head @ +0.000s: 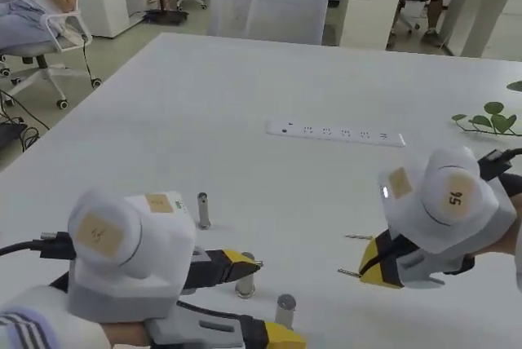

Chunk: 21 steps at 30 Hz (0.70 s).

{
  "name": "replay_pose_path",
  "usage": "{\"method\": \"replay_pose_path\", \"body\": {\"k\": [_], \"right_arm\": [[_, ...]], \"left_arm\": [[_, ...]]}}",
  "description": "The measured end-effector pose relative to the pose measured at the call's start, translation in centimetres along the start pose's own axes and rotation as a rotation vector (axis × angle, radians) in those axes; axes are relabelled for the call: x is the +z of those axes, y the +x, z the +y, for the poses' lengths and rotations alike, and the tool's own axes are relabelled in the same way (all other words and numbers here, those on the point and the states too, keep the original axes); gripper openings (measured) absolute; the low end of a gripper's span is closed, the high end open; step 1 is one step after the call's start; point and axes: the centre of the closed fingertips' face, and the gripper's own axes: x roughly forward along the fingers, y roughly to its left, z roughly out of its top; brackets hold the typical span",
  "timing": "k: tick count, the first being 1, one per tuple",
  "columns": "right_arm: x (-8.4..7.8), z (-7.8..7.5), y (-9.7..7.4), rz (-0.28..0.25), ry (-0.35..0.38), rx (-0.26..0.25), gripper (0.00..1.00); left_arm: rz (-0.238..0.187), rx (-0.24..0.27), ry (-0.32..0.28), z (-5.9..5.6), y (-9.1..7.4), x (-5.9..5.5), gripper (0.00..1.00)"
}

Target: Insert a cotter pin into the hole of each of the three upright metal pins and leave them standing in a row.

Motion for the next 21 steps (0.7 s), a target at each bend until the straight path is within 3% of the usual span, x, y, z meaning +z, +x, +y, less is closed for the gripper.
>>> {"method": "replay_pose_path", "body": {"k": [21], "right_arm": [[2.2, 3.5, -1.5, -0.055, -0.016, -0.068, 0.03]], "left_arm": [[-0.009, -0.053, -0.025, -1.8, 1.7, 1.2, 0.42]]}}
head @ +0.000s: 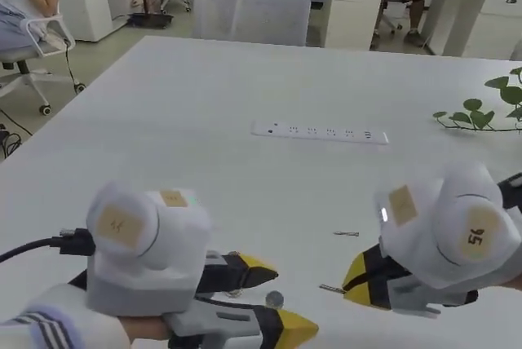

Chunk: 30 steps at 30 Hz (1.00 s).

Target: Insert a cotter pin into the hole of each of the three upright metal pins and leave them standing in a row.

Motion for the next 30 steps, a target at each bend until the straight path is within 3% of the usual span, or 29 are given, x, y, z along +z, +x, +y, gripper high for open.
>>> {"method": "replay_pose_path", "body": {"k": [30], "right_arm": [[1.0, 2.7, -0.8, -0.011, -0.008, -0.084, 0.03]], "left_arm": [[0.029, -0.051, -0.071, -1.5, 1.2, -0.1, 0.25]]}}
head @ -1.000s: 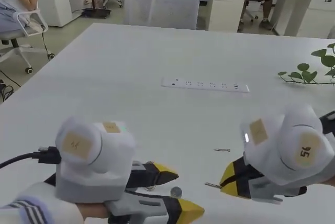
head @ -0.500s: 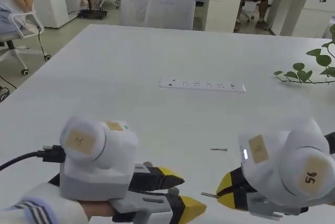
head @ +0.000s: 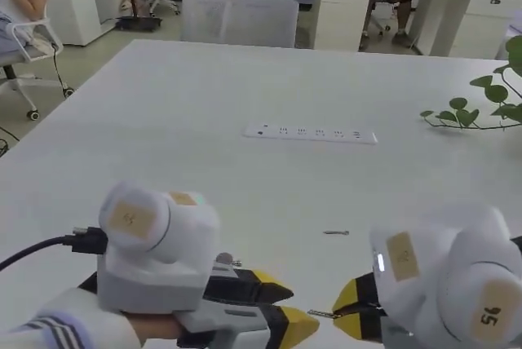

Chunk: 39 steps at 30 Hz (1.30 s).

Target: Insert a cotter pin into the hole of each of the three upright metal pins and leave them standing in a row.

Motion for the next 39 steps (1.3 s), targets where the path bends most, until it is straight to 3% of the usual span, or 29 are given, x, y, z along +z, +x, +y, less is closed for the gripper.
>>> {"method": "replay_pose_path", "body": {"k": [7, 12, 28, 39], "right_arm": [[0.5, 0.3, 0.0, -0.017, 0.007, -0.022, 0.03], [0.8, 0.1, -0.1, -0.025, 0.012, -0.035, 0.03], [1.0, 0.2, -0.2, -0.023, 0.002, -0.038, 0.03], [1.1, 0.3, -0.3, -0.021, -0.019, -0.044, 0.03]], "left_arm": [[0.003, -0.013, -0.025, -0.4, 0.2, -0.1, 0.23], [0.016, -0.025, -0.049, -0.6, 0.2, -0.4, 0.14], [0.018, -0.056, -0.113, -1.2, 0.4, -0.4, 0.02], [0.025, -0.066, -0.149, -1.3, 0.3, -0.4, 0.02]]}}
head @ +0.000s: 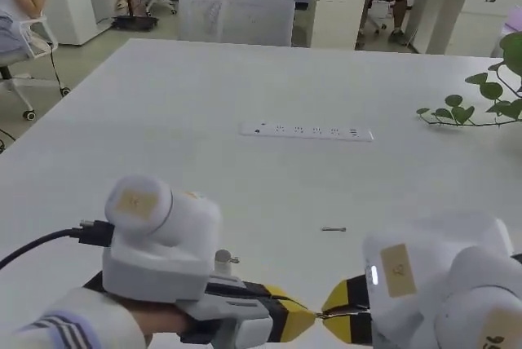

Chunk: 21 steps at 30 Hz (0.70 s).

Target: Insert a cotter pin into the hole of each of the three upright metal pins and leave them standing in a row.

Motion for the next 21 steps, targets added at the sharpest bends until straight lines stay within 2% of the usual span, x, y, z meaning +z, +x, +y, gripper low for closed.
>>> {"method": "replay_pose_path", "body": {"k": [12, 21], "right_arm": [[0.15, -0.04, -0.06, -0.001, -0.01, -0.005, 0.03], [0.25, -0.34, -0.21, -0.003, -0.015, -0.011, 0.03]], "left_arm": [[0.0, -0.005, -0.008, -0.02, -0.11, 0.04, 0.01], [-0.015, 0.001, 0.019, 0.0, -0.22, 0.42, 0.01]]}}
